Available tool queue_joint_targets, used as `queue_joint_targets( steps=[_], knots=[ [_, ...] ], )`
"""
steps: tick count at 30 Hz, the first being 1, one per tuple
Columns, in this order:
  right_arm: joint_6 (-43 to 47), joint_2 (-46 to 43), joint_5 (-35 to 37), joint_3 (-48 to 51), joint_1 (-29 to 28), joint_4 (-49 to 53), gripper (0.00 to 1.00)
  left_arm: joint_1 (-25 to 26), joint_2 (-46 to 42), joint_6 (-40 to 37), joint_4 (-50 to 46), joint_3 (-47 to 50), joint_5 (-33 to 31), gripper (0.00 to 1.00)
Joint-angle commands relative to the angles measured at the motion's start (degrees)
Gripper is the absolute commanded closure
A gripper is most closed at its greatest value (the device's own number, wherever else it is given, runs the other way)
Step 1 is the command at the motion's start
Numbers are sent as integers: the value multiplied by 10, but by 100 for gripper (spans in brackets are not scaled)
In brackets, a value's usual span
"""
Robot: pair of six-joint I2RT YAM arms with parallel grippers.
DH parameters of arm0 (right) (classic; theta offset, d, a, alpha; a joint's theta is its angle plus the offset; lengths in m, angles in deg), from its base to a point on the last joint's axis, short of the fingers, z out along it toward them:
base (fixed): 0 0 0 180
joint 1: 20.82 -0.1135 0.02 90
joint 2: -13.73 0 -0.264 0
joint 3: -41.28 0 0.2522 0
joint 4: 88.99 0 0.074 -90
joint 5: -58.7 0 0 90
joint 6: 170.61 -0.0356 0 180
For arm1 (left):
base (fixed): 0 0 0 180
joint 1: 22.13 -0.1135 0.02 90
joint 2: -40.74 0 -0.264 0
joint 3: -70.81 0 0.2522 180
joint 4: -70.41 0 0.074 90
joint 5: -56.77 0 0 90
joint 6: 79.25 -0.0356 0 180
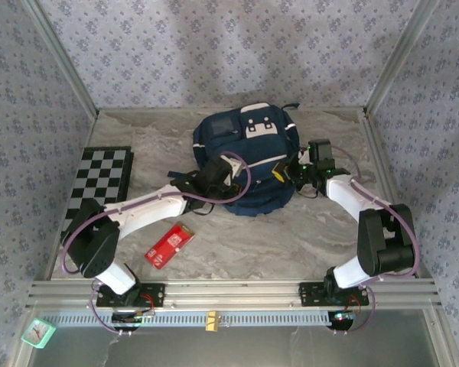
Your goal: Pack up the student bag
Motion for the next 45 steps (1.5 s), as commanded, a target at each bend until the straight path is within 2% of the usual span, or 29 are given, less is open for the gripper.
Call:
queue_joint_targets(
  steps=[1,6,10,13,19,22,29,38,40,45],
  knots=[
    [49,-21,-24,-37,39,39,100,-32,-27,4,-18,31,-8,100],
    [44,-29,-39,-42,44,50,100,-45,-39,1,-15,39,3,100],
    [-14,-43,-30,-11,28,1,100,4,-30,5,22,19,10,99],
    [-43,-52,-24,5,15,-31,100,35,4,19,58,-3,18,85],
    [-53,-72,2,8,0,-24,100,70,62,78,91,-54,5,60],
    [-59,-71,3,13,-3,-32,100,74,89,108,84,-84,-18,56],
    [-68,-70,4,23,-9,-48,100,74,138,126,33,-141,-83,55],
    [-76,-63,6,27,-18,-65,100,73,198,136,21,-196,-83,60],
    [-77,-62,8,27,-21,-65,100,71,205,144,14,-208,-95,65],
    [-68,-66,7,27,-16,-52,100,60,206,157,4,-208,-119,87]
  ],
)
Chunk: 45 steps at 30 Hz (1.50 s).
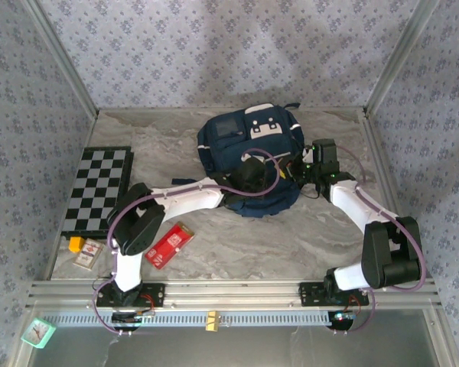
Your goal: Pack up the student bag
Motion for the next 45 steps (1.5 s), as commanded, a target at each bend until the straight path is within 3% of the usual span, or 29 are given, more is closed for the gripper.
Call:
queue_joint_targets(
  steps=[1,4,12,18,22,28,32,36,39,42,45],
  knots=[
    [4,-15,-16,-2,1,-5,100,-14,2,10,5,-15,-32,91],
    [16,-22,-18,-7,13,11,100,-21,-21,15,10,19,-31,100],
    [34,-26,-86,-32,62,44,100,-37,-111,11,9,139,-81,100],
    [77,-21,-122,-54,99,98,100,-87,-151,-8,22,201,-92,100],
    [115,-15,-128,-61,121,136,100,-120,-165,-35,42,225,-139,100],
    [128,6,-148,-64,145,142,100,-183,-171,-79,128,257,-90,100],
    [129,11,-176,-79,165,152,100,-201,-185,-93,156,279,-92,100],
    [128,8,-169,-88,144,153,100,-193,-182,-111,176,276,-20,100],
    [118,9,-170,-85,136,148,100,-152,-181,-121,171,258,1,100],
    [114,-4,-149,-80,132,144,100,-101,-167,-105,140,213,27,79],
    [110,-11,-145,-79,131,144,100,-54,-141,-83,127,166,41,64]
  ],
)
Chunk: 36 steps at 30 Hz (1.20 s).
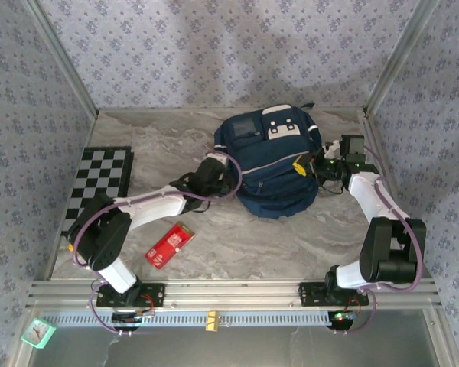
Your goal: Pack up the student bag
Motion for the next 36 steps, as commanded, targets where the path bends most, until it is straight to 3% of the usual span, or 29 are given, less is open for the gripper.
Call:
queue_joint_targets(
  steps=[1,2,7,14,19,24,30,36],
  knots=[
    [-3,-21,-2,-13,-7,-10,100,43,25,13,-8,-61,40,59],
    [-6,-22,-3,-12,-7,-14,100,50,37,20,-20,-78,38,55],
    [-20,-22,-6,-6,-8,-28,100,70,91,35,-45,-138,71,53],
    [-28,-24,1,0,-8,-40,100,83,128,40,-106,-180,21,50],
    [-36,-17,1,1,-10,-53,100,85,141,71,-116,-188,14,52],
    [-42,-14,4,1,-12,-63,100,96,104,78,-65,-135,-1,53],
    [-56,-5,1,5,-16,-83,100,100,136,115,-112,-169,4,55],
    [-55,-1,3,6,-21,-86,100,95,159,94,-115,-203,-14,57]
  ],
)
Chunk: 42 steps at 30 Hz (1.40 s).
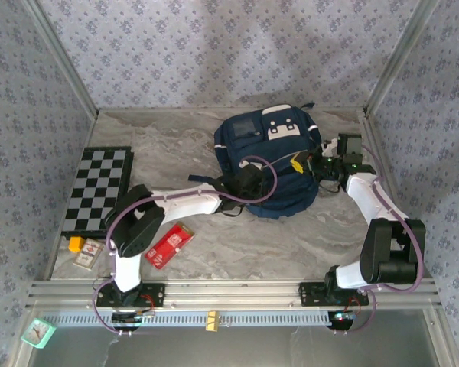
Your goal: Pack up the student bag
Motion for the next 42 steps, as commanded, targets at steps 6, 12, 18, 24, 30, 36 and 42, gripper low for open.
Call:
queue_joint_targets(
  steps=[6,12,18,24,30,36,42],
  knots=[
    [-5,6,-6,5,-11,-42,100,-5,29,-29,6,-58,-19,71],
    [-7,12,-14,6,-9,-48,100,-9,20,-32,-2,-50,-38,91],
    [-10,27,-69,-14,-8,-53,100,-9,-47,-18,0,16,-57,100],
    [-1,67,-120,-38,-41,-66,100,2,-109,-48,1,88,-48,100],
    [58,101,-138,-79,-5,-6,100,12,-132,-79,-20,114,-51,100],
    [73,129,-157,-107,16,9,100,-10,-143,-97,-36,150,-113,100],
    [92,148,-170,-131,15,31,100,-72,-160,-100,20,208,-113,100]
  ],
)
